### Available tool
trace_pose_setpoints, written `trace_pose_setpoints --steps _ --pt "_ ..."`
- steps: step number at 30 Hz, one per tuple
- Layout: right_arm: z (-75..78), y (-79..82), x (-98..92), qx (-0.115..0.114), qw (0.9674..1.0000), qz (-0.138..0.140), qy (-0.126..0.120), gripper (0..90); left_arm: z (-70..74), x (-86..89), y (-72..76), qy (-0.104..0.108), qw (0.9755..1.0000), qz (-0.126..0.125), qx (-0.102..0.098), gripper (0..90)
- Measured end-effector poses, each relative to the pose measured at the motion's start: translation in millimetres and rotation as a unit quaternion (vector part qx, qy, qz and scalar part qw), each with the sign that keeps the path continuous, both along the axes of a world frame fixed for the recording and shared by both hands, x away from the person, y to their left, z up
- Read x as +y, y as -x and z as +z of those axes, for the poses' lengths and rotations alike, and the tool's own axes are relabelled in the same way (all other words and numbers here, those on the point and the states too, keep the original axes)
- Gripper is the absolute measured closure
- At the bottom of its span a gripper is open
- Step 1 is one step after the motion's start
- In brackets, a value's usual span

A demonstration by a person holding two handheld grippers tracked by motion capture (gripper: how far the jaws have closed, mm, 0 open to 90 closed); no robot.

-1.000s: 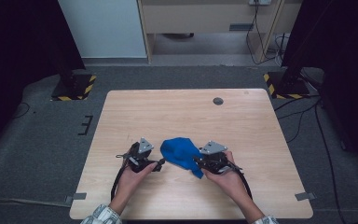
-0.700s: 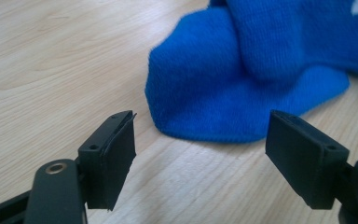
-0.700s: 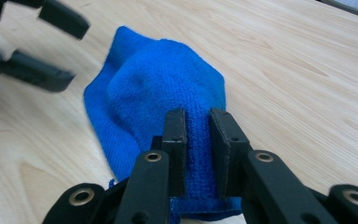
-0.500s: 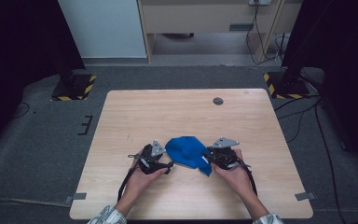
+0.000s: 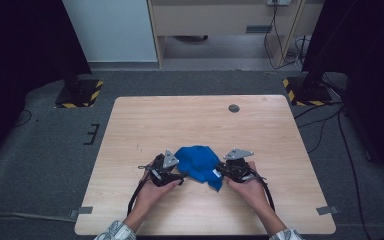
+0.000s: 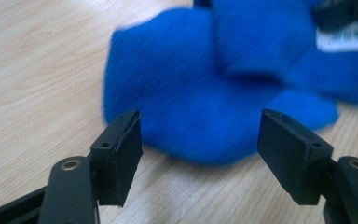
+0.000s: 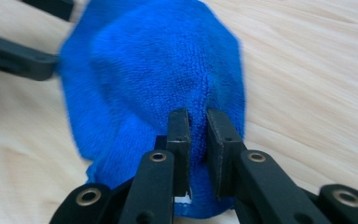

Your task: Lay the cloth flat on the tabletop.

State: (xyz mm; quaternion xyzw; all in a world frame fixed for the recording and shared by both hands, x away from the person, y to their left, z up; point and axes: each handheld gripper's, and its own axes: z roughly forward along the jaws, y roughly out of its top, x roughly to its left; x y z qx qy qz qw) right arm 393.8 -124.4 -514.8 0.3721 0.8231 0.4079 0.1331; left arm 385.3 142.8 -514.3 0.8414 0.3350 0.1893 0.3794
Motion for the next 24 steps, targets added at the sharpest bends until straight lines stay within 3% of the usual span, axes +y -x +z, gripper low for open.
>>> trace_pose_setpoints --steps 3,6,9,10,13,14,15,16,17,19,24 --pt "0.1 3.0 9.0 -0.008 0.9999 0.011 0.004 75.3 -0.1 -0.4 0.3 -0.002 1.0000 -0.002 -0.002 31.8" --pt "3.1 5.0 13.0 -0.011 0.9998 0.003 0.014 55.4 -0.6 -0.6 0.1 -0.007 1.0000 -0.003 -0.001 32.7" --pt "8.6 6.7 11.9 -0.013 0.9999 -0.001 0.004 49.1 -1.6 -0.5 -0.7 -0.012 0.9999 -0.001 0.002 33.7" --pt "16.1 10.1 10.6 -0.023 0.9997 0.003 0.001 44.8 -2.6 -0.4 -1.3 -0.013 0.9999 -0.003 0.005 34.3" --pt "23.8 13.9 9.4 -0.035 0.9993 0.008 -0.007 46.4 -3.5 -1.0 -1.1 -0.016 0.9998 -0.007 0.007 38.2" --pt "29.0 18.4 9.3 -0.045 0.9987 0.018 -0.017 54.6 -3.9 -2.0 -0.7 -0.018 0.9997 -0.011 0.010 39.6" --pt "29.0 18.4 9.3 -0.045 0.9987 0.018 -0.017 54.6 -3.9 -2.0 -0.7 -0.018 0.9997 -0.011 0.010 41.1" --pt "31.1 23.2 11.5 -0.053 0.9978 0.036 -0.016 64.1 -4.1 -3.2 0.1 -0.021 0.9996 -0.017 0.012 42.7" --pt "31.2 25.4 13.2 -0.051 0.9975 0.047 -0.015 64.1 -4.1 -3.2 0.1 -0.021 0.9996 -0.017 0.012 43.9" --pt "29.6 29.9 16.7 -0.050 0.9968 0.062 -0.010 73.8 -5.8 -5.2 0.7 -0.028 0.9992 -0.023 0.017 45.4" --pt "23.4 34.2 21.2 -0.046 0.9956 0.082 -0.001 73.1 -9.0 -7.0 -0.1 -0.039 0.9986 -0.028 0.024 48.0"
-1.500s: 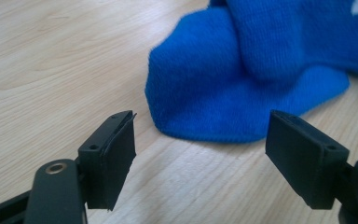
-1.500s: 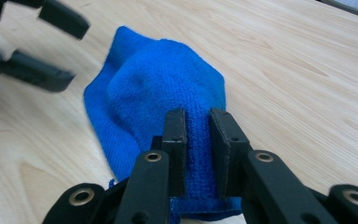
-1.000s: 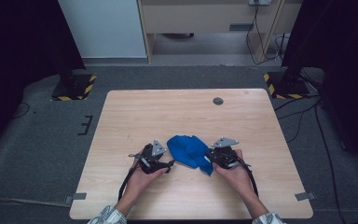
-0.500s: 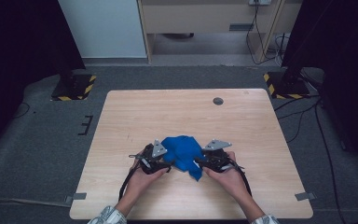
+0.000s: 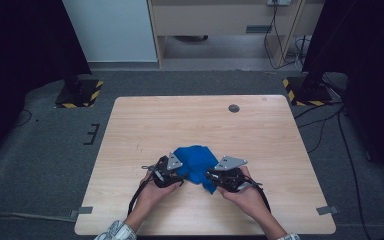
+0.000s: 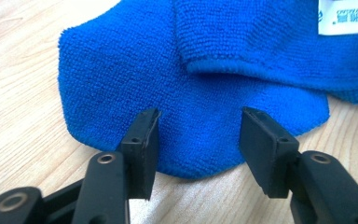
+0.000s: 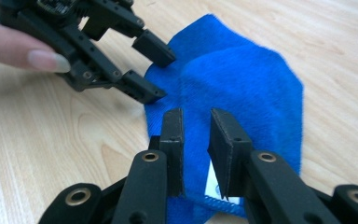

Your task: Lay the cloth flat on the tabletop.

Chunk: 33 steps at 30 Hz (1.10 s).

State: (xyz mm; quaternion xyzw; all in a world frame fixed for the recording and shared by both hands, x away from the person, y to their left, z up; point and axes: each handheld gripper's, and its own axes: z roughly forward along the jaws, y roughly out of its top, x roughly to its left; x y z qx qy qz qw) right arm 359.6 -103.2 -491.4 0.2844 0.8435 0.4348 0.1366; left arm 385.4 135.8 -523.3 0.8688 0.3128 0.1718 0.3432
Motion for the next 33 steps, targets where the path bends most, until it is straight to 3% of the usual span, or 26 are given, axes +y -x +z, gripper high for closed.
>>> trace_pose_setpoints --steps 6,11,17,18,20,25,30,33 --pt "-8.3 1.2 5.0 0.015 0.9997 0.017 0.010 61.7 -1.3 0.3 -1.2 0.005 0.9999 -0.008 0.012 54.1" --pt "-14.2 2.7 8.7 0.021 0.9990 0.031 0.024 59.0 -1.5 -0.2 -0.5 0.009 0.9997 -0.016 0.016 62.7" --pt "-22.2 0.9 10.7 0.033 0.9972 0.039 0.055 75.1 -1.3 -1.1 0.6 0.010 0.9994 -0.028 0.019 70.6" --pt "-22.8 -0.5 9.2 0.036 0.9969 0.038 0.058 82.9 -1.4 -1.3 0.7 0.011 0.9993 -0.031 0.020 71.5" --pt "-21.7 -1.6 7.7 0.033 0.9973 0.032 0.058 88.6 -1.4 -1.3 0.7 0.011 0.9992 -0.032 0.020 72.2" --pt "-13.1 -4.9 0.3 0.024 0.9988 0.013 0.040 89.2 0.3 -0.6 0.6 -0.001 0.9996 -0.025 0.011 73.1" --pt "-1.9 -12.9 -18.2 0.002 0.9995 -0.026 0.015 89.1 -0.2 1.6 -1.2 0.002 0.9997 -0.022 0.015 72.4" --pt "1.4 -19.1 -32.7 0.000 0.9985 -0.055 0.006 89.1 -0.5 2.4 -2.3 0.004 0.9997 -0.020 0.015 71.7"
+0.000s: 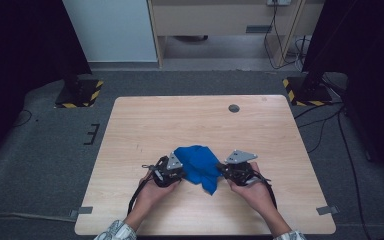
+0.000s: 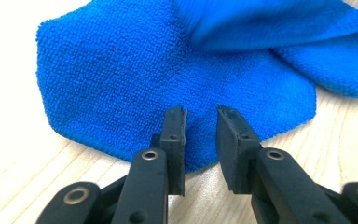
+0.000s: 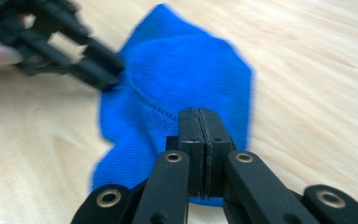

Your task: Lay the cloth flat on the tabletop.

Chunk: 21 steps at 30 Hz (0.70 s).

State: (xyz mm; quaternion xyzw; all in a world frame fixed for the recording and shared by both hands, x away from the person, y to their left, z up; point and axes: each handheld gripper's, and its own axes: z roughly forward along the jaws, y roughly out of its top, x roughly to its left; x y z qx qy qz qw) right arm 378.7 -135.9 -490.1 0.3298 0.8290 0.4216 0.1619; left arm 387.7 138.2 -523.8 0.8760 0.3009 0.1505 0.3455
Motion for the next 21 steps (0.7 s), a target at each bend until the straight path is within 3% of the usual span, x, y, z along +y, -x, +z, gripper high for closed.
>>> trace_pose_setpoints --steps 4,9,21 --pt "-1.9 -8.5 -18.3 0.002 0.9994 -0.033 -0.004 89.1 -0.3 3.2 -2.5 0.000 1.0000 0.005 -0.001 71.3" --pt "-5.7 -14.8 -31.0 0.011 0.9984 -0.055 -0.010 89.0 -0.3 10.7 -7.7 -0.007 0.9997 0.022 -0.009 71.5" --pt "-17.4 -13.1 -13.0 0.019 0.9994 -0.026 0.008 88.9 0.1 25.1 -17.1 0.005 0.9983 0.056 -0.016 70.6"
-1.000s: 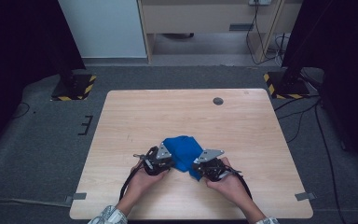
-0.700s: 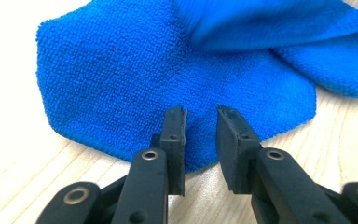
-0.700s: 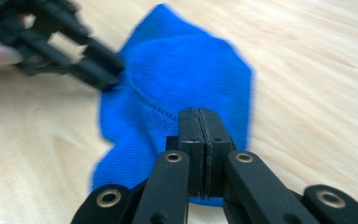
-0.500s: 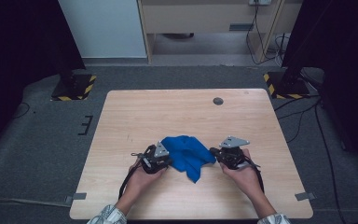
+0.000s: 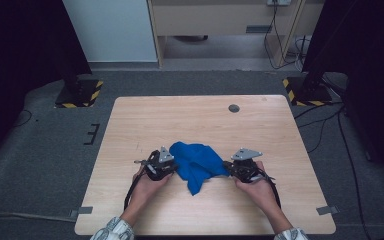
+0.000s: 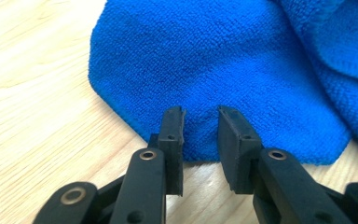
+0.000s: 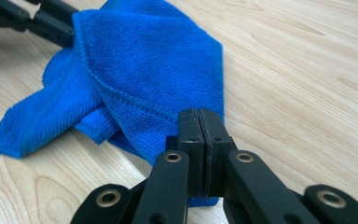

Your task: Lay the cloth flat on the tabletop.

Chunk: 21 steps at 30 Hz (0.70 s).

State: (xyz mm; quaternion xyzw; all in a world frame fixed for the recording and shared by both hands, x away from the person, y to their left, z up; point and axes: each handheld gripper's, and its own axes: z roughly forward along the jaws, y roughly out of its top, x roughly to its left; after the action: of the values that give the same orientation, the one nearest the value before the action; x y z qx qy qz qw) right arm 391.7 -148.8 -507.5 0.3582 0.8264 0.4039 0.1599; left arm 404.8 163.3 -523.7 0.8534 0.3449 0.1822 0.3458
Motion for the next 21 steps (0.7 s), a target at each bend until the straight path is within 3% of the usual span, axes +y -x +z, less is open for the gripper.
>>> trace_pose_setpoints --steps 2,4,5,6,9,10,14,18,21 --pt "-0.3 0.3 1.1 0.001 1.0000 0.000 -0.001 88.8 2.3 0.1 1.9 0.006 1.0000 -0.001 -0.002 70.8" --pt "0.3 0.5 0.6 0.000 1.0000 0.002 0.000 88.9 12.0 -2.7 10.5 0.037 0.9993 -0.005 -0.010 70.8" --pt "0.3 0.5 0.6 0.000 1.0000 0.002 0.000 88.9 12.0 -2.7 10.5 0.037 0.9993 -0.005 -0.010 70.7" --pt "0.4 0.3 -0.2 0.000 1.0000 -0.001 -0.002 88.8 17.4 -7.5 17.6 0.054 0.9983 -0.017 -0.013 70.1" --pt "0.6 0.0 -1.2 0.001 1.0000 -0.001 -0.001 88.8 20.1 -14.5 24.7 0.064 0.9973 -0.033 -0.012 65.1" --pt "1.0 -0.1 -1.6 -0.001 1.0000 -0.003 -0.002 88.8 20.1 -21.5 29.9 0.071 0.9963 -0.050 -0.005 63.5" --pt "3.1 -1.1 -4.4 0.000 1.0000 -0.007 -0.003 88.4 16.0 -31.9 31.7 0.071 0.9953 -0.066 0.011 56.6" --pt "3.3 -2.4 -7.0 0.000 0.9999 -0.012 -0.004 88.2 7.5 -38.5 26.0 0.060 0.9961 -0.061 0.023 49.5" --pt "3.6 -2.9 -8.1 -0.001 0.9999 -0.015 -0.005 87.9 2.1 -42.7 25.6 0.027 0.9970 -0.070 0.022 48.8"
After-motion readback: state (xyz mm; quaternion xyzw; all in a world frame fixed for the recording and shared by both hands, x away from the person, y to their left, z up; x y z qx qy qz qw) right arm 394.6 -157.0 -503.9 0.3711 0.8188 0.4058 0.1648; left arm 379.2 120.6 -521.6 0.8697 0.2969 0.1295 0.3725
